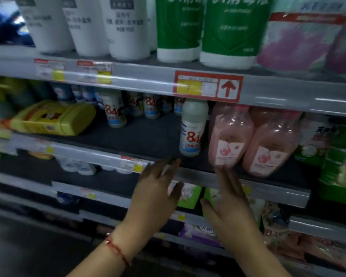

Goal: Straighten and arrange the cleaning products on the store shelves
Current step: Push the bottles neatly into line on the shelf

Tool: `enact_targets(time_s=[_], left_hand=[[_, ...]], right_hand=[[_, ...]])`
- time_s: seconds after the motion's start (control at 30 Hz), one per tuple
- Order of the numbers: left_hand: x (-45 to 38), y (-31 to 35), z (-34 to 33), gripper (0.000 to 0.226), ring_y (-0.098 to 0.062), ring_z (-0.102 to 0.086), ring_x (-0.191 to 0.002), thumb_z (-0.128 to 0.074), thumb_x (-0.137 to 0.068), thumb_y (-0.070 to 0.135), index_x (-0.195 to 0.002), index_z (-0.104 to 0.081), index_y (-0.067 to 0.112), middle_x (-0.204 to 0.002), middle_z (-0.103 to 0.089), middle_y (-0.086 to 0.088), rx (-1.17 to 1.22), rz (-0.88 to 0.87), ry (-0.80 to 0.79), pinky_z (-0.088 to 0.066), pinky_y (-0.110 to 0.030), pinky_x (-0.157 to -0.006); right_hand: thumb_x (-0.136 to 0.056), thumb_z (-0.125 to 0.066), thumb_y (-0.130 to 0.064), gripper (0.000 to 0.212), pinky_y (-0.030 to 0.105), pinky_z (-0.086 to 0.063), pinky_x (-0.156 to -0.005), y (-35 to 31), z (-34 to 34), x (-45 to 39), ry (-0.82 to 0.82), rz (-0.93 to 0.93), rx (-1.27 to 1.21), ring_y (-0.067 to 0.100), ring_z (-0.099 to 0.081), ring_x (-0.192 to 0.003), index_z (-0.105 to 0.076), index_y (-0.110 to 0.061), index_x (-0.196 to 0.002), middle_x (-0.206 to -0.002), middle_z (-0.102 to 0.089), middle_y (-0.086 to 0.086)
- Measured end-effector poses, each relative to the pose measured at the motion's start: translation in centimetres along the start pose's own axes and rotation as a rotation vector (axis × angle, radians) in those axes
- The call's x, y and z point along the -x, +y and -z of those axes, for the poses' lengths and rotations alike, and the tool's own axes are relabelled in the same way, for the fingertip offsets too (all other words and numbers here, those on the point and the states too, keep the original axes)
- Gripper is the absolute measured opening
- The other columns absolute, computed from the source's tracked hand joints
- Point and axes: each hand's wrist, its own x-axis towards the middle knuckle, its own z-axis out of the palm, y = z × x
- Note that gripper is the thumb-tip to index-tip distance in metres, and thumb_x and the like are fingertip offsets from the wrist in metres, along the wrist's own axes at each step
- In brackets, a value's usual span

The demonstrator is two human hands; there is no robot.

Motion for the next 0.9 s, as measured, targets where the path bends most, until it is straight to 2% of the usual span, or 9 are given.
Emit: enact_targets(time_s=[0.07, 0.17, 0.3, 0.37, 0.43, 0.67, 0.8, 0.9], left_hand=[[2.0, -2.6, 2.1, 0.07, -0.035, -0.051, -0.134, -0.082, -0.083, 0.028, -0.146, -0.055, 0.018, -0.148, -0.054, -0.013, -0.175, 0.06, -0.027, -0.045, -0.054, -0.108], [4.2, -7.3, 5.3, 0.08, -0.041, -0.032, -0.148, -0.071, -0.089, 0.045, -0.158, -0.035, 0.026, -0.165, -0.028, -0.014, -0.326, 0.211, -0.173, -0.032, -0.059, -0.118], [5.6, -13.0, 9.6, 0.082, -0.041, -0.009, -0.155, -0.055, -0.094, 0.06, -0.161, -0.019, 0.03, -0.17, -0.007, -0.016, -0.438, 0.38, -0.231, -0.018, -0.056, -0.124], [6.0, -15.9, 11.8, 0.085, -0.038, 0.005, -0.157, -0.046, -0.097, 0.063, -0.163, -0.003, 0.03, -0.17, 0.009, -0.015, -0.439, 0.451, -0.219, -0.006, -0.052, -0.127], [6.3, -18.7, 14.1, 0.086, -0.035, 0.011, -0.157, -0.04, -0.099, 0.065, -0.162, 0.007, 0.032, -0.169, 0.018, -0.012, -0.44, 0.485, -0.214, -0.001, -0.049, -0.127], [7.8, -30.0, 23.3, 0.086, -0.03, 0.015, -0.157, -0.04, -0.1, 0.063, -0.157, 0.019, 0.039, -0.167, 0.025, -0.005, -0.397, 0.494, -0.142, 0.004, -0.044, -0.125], [8.9, -36.1, 27.9, 0.085, -0.03, 0.013, -0.157, -0.043, -0.1, 0.061, -0.16, 0.013, 0.038, -0.167, 0.023, -0.004, -0.398, 0.491, -0.096, 0.007, -0.042, -0.122], [9.4, -40.0, 31.4, 0.084, -0.029, 0.014, -0.157, -0.042, -0.101, 0.06, -0.16, 0.013, 0.038, -0.168, 0.023, -0.005, -0.409, 0.51, -0.093, 0.007, -0.041, -0.123]], right_hand=[[-0.099, -0.053, -0.044, 0.081, 0.019, 0.006, -0.12, -1.5, -0.9, -0.1, -0.155, 0.138, 0.22, -0.001, 0.018, -0.146, 0.001, -0.036, -0.159, -0.153, 0.019, -0.026], [-0.102, -0.044, -0.046, 0.078, 0.017, 0.019, -0.113, -5.2, -2.5, -1.1, -0.272, 0.224, 0.282, -0.005, 0.031, -0.135, 0.011, -0.04, -0.156, -0.146, 0.029, -0.029], [-0.101, -0.042, -0.049, 0.075, 0.019, 0.017, -0.112, -9.7, -5.9, -2.9, -0.34, 0.282, 0.301, 0.0, 0.028, -0.141, 0.006, -0.04, -0.158, -0.159, 0.026, -0.022], [-0.101, -0.044, -0.05, 0.076, 0.02, 0.014, -0.115, -12.2, -8.2, -3.7, -0.357, 0.303, 0.308, 0.001, 0.027, -0.143, 0.003, -0.038, -0.16, -0.164, 0.023, -0.017], [-0.1, -0.045, -0.051, 0.078, 0.023, 0.01, -0.119, -15.2, -10.3, -4.5, -0.375, 0.31, 0.312, 0.005, 0.027, -0.148, 0.003, -0.037, -0.16, -0.165, 0.022, -0.016], [-0.097, -0.047, -0.06, 0.079, 0.033, -0.007, -0.124, -28.5, -18.8, -7.1, -0.416, 0.315, 0.312, 0.012, 0.011, -0.154, 0.002, -0.044, -0.157, -0.163, 0.008, -0.023], [-0.098, -0.048, -0.057, 0.08, 0.035, -0.004, -0.124, -35.0, -23.9, -7.9, -0.462, 0.338, 0.29, 0.015, 0.008, -0.155, 0.004, -0.044, -0.157, -0.166, 0.007, -0.019], [-0.099, -0.048, -0.057, 0.08, 0.034, 0.002, -0.123, -39.3, -27.4, -8.5, -0.49, 0.388, 0.267, 0.012, 0.016, -0.153, 0.006, -0.044, -0.157, -0.165, 0.014, -0.019]])
